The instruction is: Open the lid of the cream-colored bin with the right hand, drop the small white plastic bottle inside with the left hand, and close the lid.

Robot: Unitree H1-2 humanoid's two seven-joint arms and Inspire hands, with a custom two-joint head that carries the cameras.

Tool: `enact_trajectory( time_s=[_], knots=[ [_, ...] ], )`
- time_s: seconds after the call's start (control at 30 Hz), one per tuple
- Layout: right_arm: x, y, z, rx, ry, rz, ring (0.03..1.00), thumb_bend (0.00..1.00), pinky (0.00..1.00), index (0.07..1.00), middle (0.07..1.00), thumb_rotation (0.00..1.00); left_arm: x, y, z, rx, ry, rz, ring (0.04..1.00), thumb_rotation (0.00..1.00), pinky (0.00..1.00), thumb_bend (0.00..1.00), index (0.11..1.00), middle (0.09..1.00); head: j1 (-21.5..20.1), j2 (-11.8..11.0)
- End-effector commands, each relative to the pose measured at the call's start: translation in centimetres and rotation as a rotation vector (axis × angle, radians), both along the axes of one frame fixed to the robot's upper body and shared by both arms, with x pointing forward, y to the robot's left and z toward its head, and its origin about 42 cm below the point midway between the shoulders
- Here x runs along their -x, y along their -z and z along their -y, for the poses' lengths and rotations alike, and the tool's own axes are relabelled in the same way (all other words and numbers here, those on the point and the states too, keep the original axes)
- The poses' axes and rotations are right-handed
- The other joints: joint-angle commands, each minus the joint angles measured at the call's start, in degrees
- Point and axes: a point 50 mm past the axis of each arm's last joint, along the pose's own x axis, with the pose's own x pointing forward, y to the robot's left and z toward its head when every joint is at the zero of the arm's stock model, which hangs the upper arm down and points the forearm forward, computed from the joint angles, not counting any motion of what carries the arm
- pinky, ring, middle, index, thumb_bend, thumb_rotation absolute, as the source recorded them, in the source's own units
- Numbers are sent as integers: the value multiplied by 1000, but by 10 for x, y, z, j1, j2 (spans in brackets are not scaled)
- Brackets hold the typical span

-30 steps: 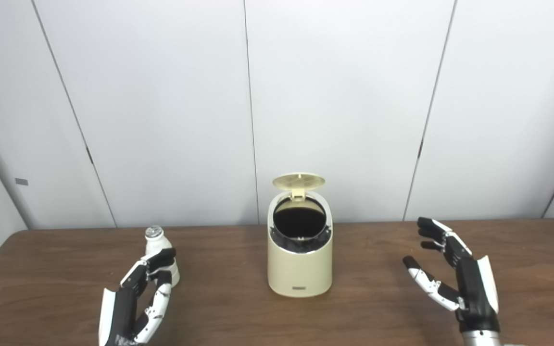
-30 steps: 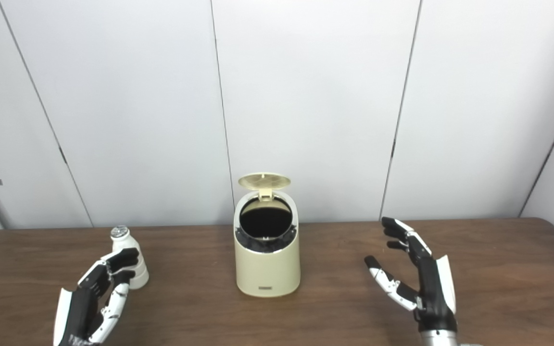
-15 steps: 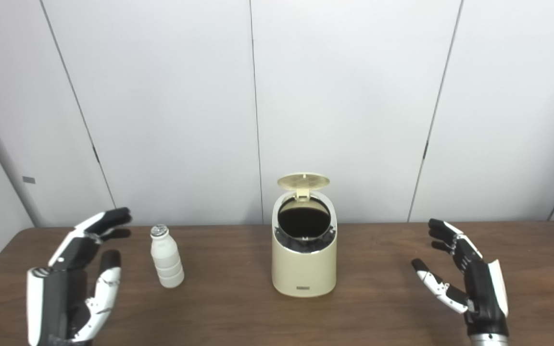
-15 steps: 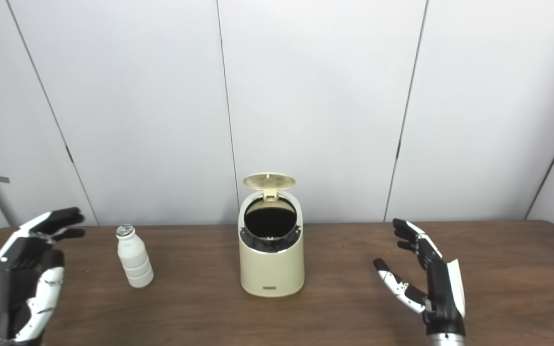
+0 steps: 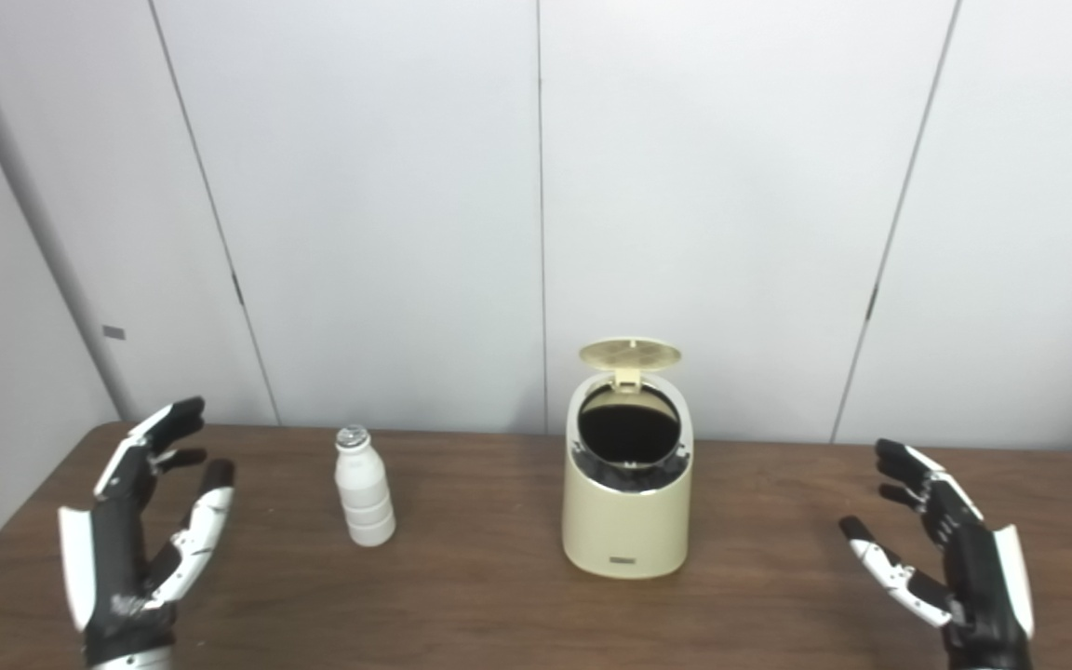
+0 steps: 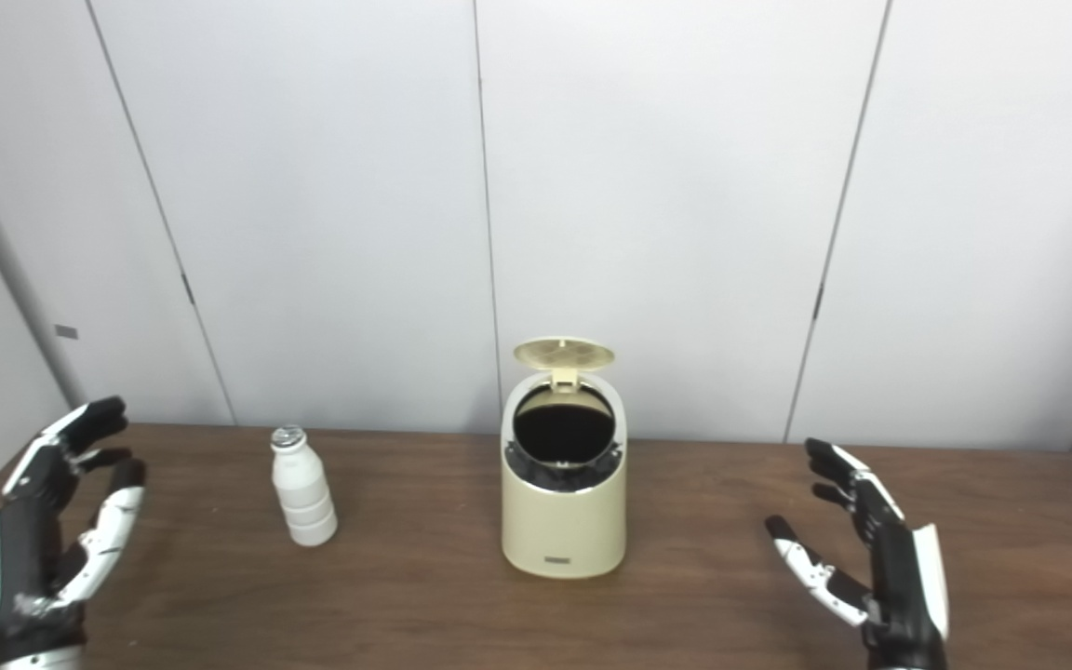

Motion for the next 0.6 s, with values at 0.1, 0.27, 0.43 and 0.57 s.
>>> enact_trajectory(
  time_s=[0.1, 0.27, 0.43, 0.57],
  knots=[
    [12, 18, 16, 51, 28, -35, 818, 218, 763, 773, 805, 0, -31, -1, -5, -87, 51, -81, 928, 622, 791, 996, 975, 983, 3, -3],
    [13, 16, 15, 70, 29, -25, 801, 210, 733, 762, 796, 0, -41, 19, -6, -68, 78, -169, 855, 508, 683, 1000, 933, 913, 4, -2],
    [13, 15, 14, 70, 28, -21, 798, 213, 727, 763, 795, 0, -45, 33, -10, -53, 97, -231, 868, 481, 722, 1000, 963, 921, 3, -1],
    [14, 14, 13, 75, 28, -15, 802, 212, 737, 760, 793, 0, -46, 39, -11, -63, 112, -285, 901, 489, 792, 1000, 977, 947, 6, 0]
  ],
)
